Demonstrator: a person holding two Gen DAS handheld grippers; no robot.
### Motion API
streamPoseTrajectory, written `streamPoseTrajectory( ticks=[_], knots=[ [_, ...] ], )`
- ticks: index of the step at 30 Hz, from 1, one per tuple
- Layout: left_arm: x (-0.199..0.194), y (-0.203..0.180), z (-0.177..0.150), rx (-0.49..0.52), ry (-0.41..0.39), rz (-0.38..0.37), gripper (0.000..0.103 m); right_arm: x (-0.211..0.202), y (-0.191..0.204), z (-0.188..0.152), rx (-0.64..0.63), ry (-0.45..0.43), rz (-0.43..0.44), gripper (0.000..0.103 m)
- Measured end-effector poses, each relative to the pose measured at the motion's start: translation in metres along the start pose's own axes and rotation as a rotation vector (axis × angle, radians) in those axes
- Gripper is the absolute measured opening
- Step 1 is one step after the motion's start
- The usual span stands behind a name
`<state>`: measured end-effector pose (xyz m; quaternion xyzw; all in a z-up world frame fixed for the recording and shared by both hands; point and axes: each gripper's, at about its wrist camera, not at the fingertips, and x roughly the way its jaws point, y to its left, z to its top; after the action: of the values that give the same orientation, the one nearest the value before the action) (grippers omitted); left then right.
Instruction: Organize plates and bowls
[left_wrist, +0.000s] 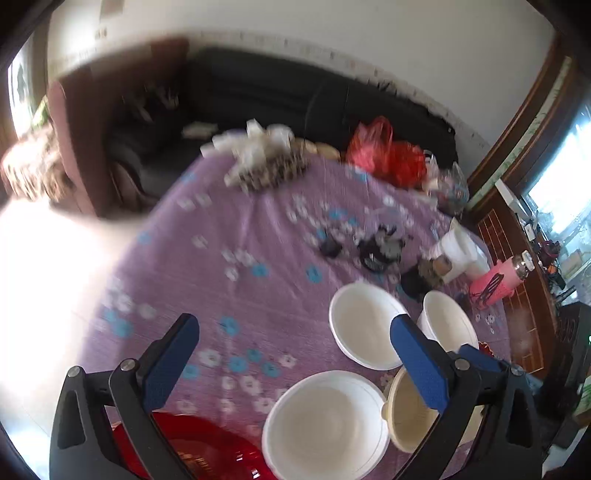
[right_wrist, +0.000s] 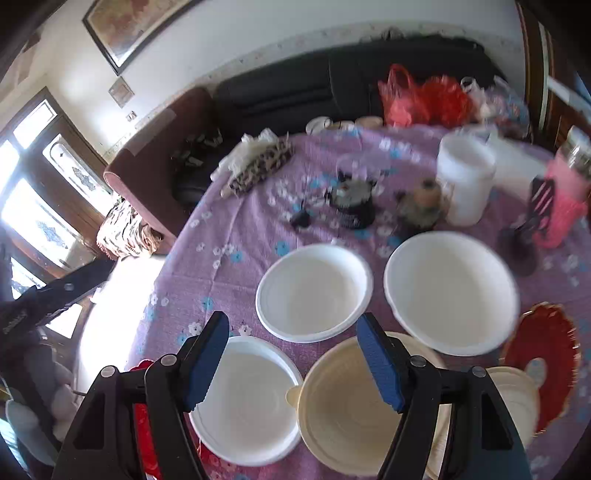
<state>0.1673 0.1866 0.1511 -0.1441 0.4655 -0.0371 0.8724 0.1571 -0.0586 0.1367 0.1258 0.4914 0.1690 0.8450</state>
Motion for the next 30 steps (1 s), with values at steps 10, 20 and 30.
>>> streamPoseTrajectory(
  ticks=[10, 20, 30],
  knots=[
    [0.125, -0.021, 0.005, -0.021, 0.252, -0.056, 0.081, 0.070, -0.022, 0.017, 0.059, 0.079, -0.035, 0.076],
    [0.166, -0.022, 0.007, -0.043, 0.328, -0.044, 0.071, 0.095, -0.034, 0.018, 0.072, 0.089, -0.151, 0.061],
    [0.172, -0.030, -0.003, 0.018, 0.348, -0.039, 0.014, 0.106, -0.031, 0.015, 0.018, 0.093, -0.205, 0.016]
  ],
)
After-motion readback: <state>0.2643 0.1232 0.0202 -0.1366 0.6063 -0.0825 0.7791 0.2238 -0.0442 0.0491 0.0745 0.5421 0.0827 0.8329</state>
